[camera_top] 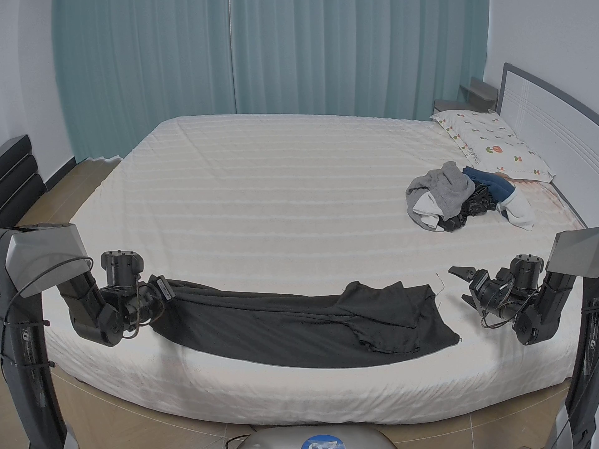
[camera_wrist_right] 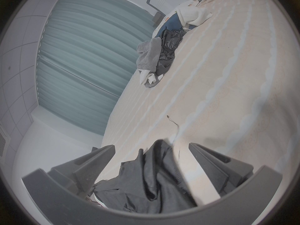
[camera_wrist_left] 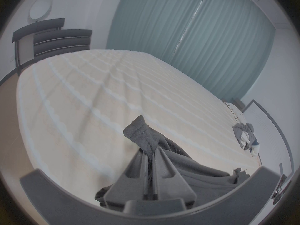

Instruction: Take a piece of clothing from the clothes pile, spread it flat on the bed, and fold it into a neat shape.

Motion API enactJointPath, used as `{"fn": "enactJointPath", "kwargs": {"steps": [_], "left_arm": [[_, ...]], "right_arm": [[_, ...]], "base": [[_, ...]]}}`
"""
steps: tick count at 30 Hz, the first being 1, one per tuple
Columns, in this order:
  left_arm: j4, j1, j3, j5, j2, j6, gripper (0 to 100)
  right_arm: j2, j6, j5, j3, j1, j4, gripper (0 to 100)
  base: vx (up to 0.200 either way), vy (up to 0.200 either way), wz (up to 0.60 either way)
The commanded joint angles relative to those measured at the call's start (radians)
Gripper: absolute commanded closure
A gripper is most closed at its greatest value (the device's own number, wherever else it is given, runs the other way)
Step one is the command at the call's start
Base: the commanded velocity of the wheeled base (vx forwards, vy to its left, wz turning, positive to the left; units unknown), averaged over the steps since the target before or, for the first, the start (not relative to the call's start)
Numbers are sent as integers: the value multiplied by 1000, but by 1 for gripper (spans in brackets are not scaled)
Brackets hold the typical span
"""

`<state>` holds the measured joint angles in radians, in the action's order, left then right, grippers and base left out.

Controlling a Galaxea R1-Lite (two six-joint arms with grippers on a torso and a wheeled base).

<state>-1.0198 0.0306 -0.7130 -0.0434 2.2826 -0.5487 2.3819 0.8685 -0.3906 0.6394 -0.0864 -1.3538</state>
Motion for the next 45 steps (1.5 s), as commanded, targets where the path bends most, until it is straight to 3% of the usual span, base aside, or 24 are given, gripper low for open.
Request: {"fn": "enactJointPath", "kwargs": {"steps": [1,7,17,24,35,45], "left_arm": [[29,-46,-13,7,-54,6,100],[79,-67,-29,10,-81,6,100],[72,-6,-26,10,-46,-7,100],[70,2,-31,14,-37,-13,100],[73,55,-83,4,-52,-157,100],[115,140,-100,-12,-130,-157,100]], "right_arm": [[-1,1,-1,0,-1,-1,0],[-1,1,-1,0,0,-1,0],[2,0,-1,0,4,-1,0],[2,0,-1,0,7,-1,0],[2,0,-1,-4,7,-2,0],[3,0,-1,-7,10,-2,0]], "base": [[0,0,0],[0,0,0],[0,0,0],[-171,0,0],[0,0,0],[0,-200,0]]}}
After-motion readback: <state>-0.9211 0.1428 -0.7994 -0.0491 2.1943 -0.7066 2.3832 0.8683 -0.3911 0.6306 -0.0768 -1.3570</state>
